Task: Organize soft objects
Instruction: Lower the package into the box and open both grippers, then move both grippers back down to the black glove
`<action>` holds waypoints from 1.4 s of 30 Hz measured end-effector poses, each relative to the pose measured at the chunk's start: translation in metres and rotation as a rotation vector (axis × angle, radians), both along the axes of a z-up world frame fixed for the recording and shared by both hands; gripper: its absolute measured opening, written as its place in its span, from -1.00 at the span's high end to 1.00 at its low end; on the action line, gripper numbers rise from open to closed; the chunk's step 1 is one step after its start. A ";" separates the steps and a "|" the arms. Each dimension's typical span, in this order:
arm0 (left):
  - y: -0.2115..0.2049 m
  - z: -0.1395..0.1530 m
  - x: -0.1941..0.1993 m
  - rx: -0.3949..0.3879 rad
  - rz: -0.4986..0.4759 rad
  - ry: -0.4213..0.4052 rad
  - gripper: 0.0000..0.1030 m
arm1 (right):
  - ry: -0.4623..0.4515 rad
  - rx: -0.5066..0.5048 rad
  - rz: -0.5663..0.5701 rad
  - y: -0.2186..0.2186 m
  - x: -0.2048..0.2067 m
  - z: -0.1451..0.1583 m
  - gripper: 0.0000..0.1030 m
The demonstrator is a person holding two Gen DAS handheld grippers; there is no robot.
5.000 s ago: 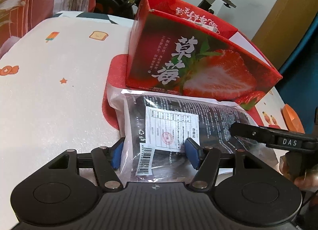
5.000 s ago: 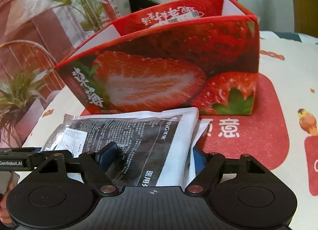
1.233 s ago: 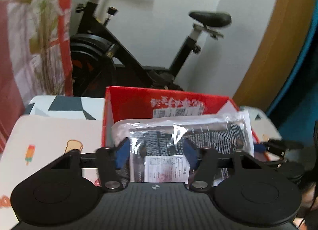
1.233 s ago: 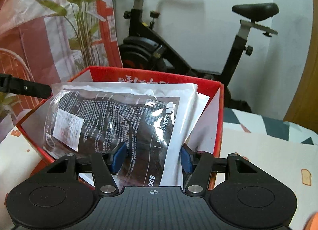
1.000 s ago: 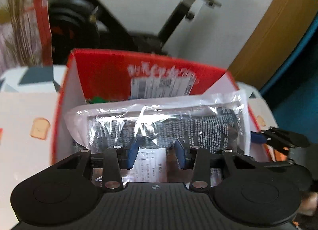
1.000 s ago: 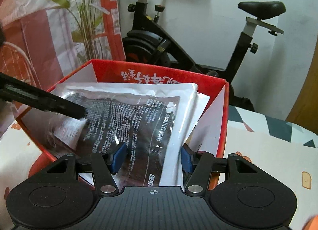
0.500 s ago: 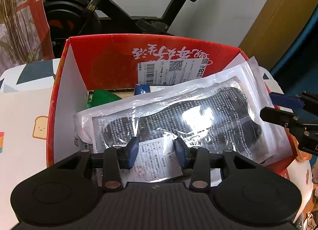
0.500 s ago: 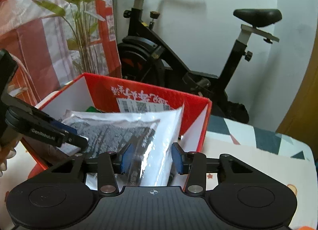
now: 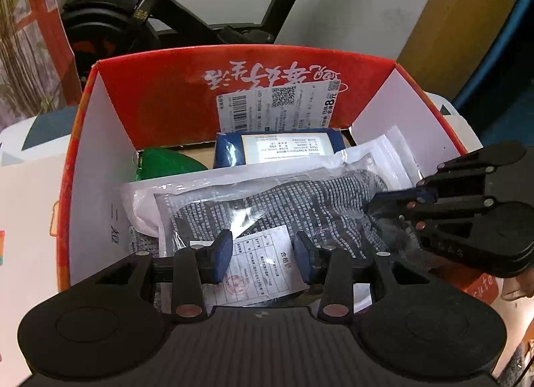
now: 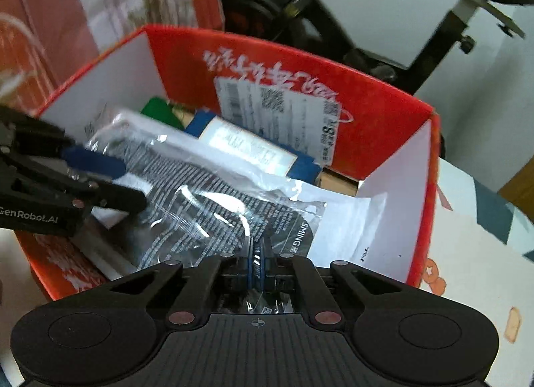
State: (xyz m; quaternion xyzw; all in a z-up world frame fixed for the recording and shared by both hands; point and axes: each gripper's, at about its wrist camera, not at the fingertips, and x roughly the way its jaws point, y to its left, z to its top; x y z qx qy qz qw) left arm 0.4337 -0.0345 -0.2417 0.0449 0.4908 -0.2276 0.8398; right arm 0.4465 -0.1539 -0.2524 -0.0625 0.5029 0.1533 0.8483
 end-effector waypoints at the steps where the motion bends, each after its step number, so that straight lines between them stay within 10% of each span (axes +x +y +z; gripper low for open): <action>1: 0.000 -0.001 0.001 -0.006 0.001 0.005 0.17 | 0.023 -0.005 0.004 0.001 0.002 -0.002 0.92; 9: -0.002 -0.005 0.001 0.005 -0.004 0.008 0.16 | 0.082 0.029 0.004 -0.005 0.005 -0.008 0.92; 22: 0.004 0.027 -0.044 0.048 0.022 -0.131 0.04 | -0.154 0.106 -0.160 -0.017 -0.045 0.026 0.55; 32: 0.032 0.070 -0.111 0.030 0.123 -0.348 -1.00 | -0.294 0.124 -0.232 -0.016 -0.102 0.056 -0.61; 36: 0.046 0.084 -0.144 -0.011 0.189 -0.434 -1.00 | -0.375 0.132 -0.225 -0.014 -0.135 0.068 -0.99; 42: 0.047 0.089 -0.190 0.038 0.212 -0.561 -1.00 | -0.459 0.155 -0.230 -0.011 -0.182 0.081 -0.99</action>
